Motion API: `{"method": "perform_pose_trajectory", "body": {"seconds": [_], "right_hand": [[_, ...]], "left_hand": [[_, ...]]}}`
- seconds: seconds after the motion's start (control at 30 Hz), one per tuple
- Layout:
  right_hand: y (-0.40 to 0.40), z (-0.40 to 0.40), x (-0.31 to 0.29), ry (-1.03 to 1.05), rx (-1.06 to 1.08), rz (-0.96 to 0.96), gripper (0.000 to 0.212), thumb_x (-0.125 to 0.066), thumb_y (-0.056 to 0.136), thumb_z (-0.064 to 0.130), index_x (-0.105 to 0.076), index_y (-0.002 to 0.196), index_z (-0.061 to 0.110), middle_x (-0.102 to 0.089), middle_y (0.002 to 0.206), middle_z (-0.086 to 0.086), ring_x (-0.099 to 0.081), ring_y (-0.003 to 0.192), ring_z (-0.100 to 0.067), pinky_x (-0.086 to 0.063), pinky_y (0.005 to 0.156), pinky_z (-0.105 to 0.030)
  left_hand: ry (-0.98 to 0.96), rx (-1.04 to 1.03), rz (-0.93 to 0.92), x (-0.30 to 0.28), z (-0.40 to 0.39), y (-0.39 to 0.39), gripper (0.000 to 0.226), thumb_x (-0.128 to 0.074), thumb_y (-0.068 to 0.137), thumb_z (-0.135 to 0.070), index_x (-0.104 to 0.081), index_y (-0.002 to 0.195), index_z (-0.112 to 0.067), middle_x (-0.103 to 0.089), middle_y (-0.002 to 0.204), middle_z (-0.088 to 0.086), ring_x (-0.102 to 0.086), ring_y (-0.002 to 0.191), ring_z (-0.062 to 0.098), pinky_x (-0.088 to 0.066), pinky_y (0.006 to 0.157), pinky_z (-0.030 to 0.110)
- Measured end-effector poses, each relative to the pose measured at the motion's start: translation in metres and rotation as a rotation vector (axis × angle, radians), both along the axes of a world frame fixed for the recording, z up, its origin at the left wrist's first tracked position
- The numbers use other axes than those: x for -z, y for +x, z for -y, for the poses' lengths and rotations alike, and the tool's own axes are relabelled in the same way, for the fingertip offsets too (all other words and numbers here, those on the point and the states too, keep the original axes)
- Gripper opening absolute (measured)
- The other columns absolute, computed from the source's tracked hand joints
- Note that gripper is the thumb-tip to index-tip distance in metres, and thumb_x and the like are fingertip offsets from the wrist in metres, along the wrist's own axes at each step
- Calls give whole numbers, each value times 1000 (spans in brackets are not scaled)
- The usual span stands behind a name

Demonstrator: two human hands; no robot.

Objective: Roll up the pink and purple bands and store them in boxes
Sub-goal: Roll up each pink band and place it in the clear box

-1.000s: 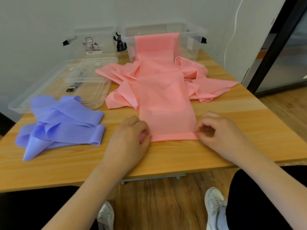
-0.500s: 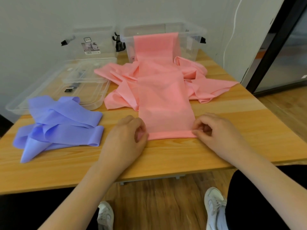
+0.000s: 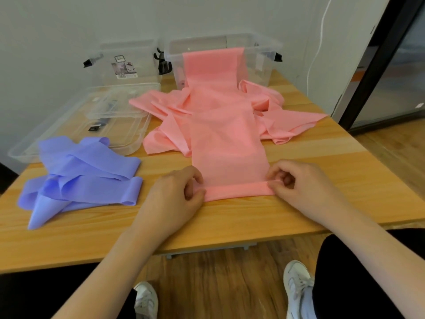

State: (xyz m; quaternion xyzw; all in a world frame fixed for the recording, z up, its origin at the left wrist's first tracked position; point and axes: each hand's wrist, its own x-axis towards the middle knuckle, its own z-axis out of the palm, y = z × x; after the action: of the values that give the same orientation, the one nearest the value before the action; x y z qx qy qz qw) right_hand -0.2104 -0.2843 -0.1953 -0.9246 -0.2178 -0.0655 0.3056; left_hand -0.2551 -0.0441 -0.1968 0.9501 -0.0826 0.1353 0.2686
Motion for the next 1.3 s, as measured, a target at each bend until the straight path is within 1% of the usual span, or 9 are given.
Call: {"method": "perform_pose_trajectory", "body": {"seconds": [0.17, 0.37, 0.5, 0.67, 0.77, 0.9, 1.0, 1.13, 1.3], "right_hand": [[1, 4, -6, -21, -86, -53, 12, -74, 74, 22, -64, 73, 29, -58, 84, 16, -54, 84, 0, -37, 75, -7], [1, 6, -3, -16, -107, -17, 15, -72, 76, 17, -63, 71, 28, -60, 81, 14, -53, 84, -1, -39, 74, -11], [2, 10, -8, 17, -156, -133, 15, -78, 68, 12, -65, 65, 20, -63, 81, 8, -58, 83, -9, -43, 78, -25], [-1, 13, -14, 43, -147, -223, 18, -76, 71, 18, -67, 66, 32, -64, 77, 20, -56, 81, 1, -40, 72, -12], [-4, 9, -12, 72, -59, -171, 16, -70, 78, 20, -67, 70, 34, -65, 74, 19, -55, 79, 5, -38, 70, -6], [-8, 1, -5, 72, 23, -70, 24, -71, 74, 13, -60, 65, 32, -59, 66, 12, -53, 73, -1, -39, 61, -8], [-6, 1, -3, 29, 9, -22, 24, -72, 73, 11, -59, 66, 31, -56, 75, 14, -51, 77, -2, -38, 67, -12], [-4, 5, -7, -117, -93, 26, 7, -70, 76, 28, -71, 83, 26, -53, 82, 26, -46, 88, 0, -35, 85, -22], [-4, 6, -4, -117, -116, 73, 8, -66, 81, 21, -71, 87, 21, -52, 81, 26, -46, 85, 2, -34, 80, -18]], "left_hand": [[50, 86, 8, 1, -3, 1, 10, -65, 82, -21, -69, 91, -22, -57, 90, -11, -48, 83, 6, -35, 69, 10], [11, 104, 51, 0, -1, 0, 6, -68, 77, -23, -62, 77, -24, -57, 74, -11, -50, 72, 6, -37, 66, 10], [-12, 128, -45, -3, 0, -3, 28, -70, 76, -13, -52, 74, -34, -56, 75, -14, -52, 79, 5, -41, 67, 13], [-67, 106, -98, -6, -3, -5, 13, -69, 80, -17, -62, 78, -27, -60, 73, -13, -53, 81, 2, -42, 69, 13], [-92, 54, -73, -2, 1, -4, 17, -66, 81, -13, -59, 75, -28, -58, 67, -13, -53, 82, 1, -38, 63, 6], [-67, -8, 1, 2, 9, -4, 12, -66, 79, -15, -55, 79, -20, -55, 63, -8, -53, 72, 9, -39, 58, 15], [41, -19, 34, 1, 9, -3, 13, -67, 78, -21, -54, 83, -21, -51, 70, -6, -47, 61, 10, -37, 55, 19], [137, 129, 54, -1, -3, 0, 9, -69, 78, -29, -68, 80, -21, -55, 83, -10, -45, 72, 4, -32, 64, 12], [66, 120, 47, 2, -8, 0, 14, -66, 79, -29, -72, 85, -17, -61, 79, -14, -52, 73, 3, -39, 69, 10]]}}
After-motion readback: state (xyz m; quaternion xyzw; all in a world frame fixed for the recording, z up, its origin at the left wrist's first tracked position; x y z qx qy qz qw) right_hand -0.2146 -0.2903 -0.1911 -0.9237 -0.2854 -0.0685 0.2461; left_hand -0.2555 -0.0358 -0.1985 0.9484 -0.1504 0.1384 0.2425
